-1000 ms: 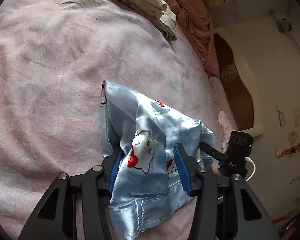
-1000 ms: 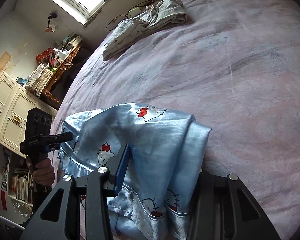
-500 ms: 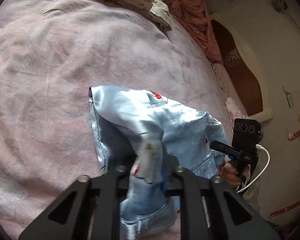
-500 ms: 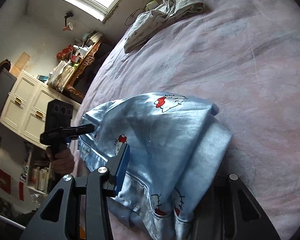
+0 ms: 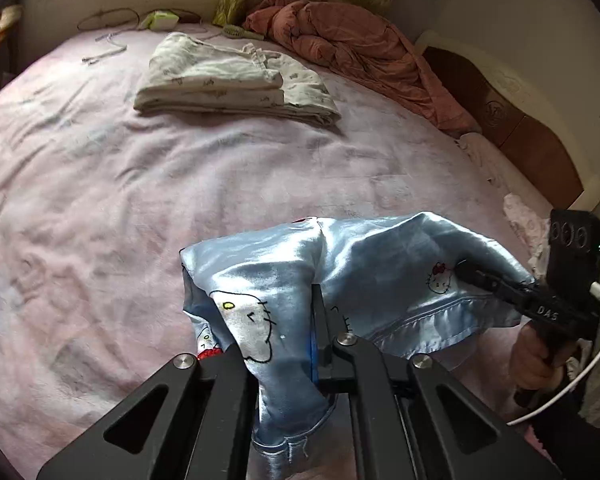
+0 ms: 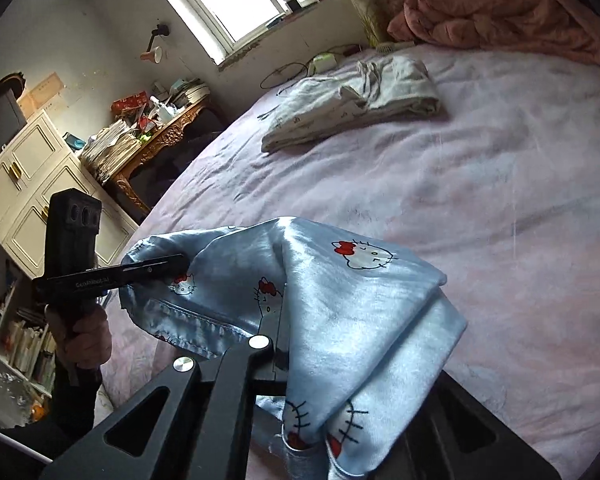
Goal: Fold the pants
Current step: 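Carry the folded pants with both grippers onto the cream garment stack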
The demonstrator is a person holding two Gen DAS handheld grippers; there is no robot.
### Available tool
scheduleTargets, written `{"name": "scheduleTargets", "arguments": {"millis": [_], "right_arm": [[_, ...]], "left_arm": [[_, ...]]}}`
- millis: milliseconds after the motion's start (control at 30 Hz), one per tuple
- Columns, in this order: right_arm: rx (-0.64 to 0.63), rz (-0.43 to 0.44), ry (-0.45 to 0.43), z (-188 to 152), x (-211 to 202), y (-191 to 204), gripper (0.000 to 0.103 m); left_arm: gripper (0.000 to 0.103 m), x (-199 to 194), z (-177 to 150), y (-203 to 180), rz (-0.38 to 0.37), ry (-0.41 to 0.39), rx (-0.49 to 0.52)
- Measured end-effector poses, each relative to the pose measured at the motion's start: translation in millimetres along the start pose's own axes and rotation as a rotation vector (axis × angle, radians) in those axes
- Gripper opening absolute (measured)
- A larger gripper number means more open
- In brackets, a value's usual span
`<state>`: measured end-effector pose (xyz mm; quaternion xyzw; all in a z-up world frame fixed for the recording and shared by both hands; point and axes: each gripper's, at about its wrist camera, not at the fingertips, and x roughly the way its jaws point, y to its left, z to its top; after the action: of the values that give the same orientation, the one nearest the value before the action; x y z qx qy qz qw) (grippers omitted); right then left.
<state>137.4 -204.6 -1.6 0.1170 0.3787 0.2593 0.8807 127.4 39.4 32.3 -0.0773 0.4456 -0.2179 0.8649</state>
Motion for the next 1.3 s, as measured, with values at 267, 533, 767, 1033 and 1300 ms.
{"name": "scheduleTargets", "arguments": {"millis": [267, 533, 767, 1033, 1300], "right_arm": [[-0.05, -0.063, -0.056, 37, -3, 25, 0.004], [-0.053, -0.087, -0.133, 111, 6, 34, 0.004], [-0.079, -0.104, -0.228, 204, 39, 37, 0.004], [-0.062, -0.185, -0.287, 303, 111, 1, 0.004], [0.027, -0.217, -0.27, 348, 200, -50, 0.004]], "left_arm": [[0.003, -21, 35, -7, 0.075, -0.089, 0.017], [0.003, -23, 107, 2, 0.137, -0.189, 0.004], [0.003, -5, 187, 27, 0.202, -0.289, -0.003], [0.003, 54, 280, 64, 0.257, -0.348, 0.063], [0.004, 124, 315, 111, 0.275, -0.338, 0.028]]}}
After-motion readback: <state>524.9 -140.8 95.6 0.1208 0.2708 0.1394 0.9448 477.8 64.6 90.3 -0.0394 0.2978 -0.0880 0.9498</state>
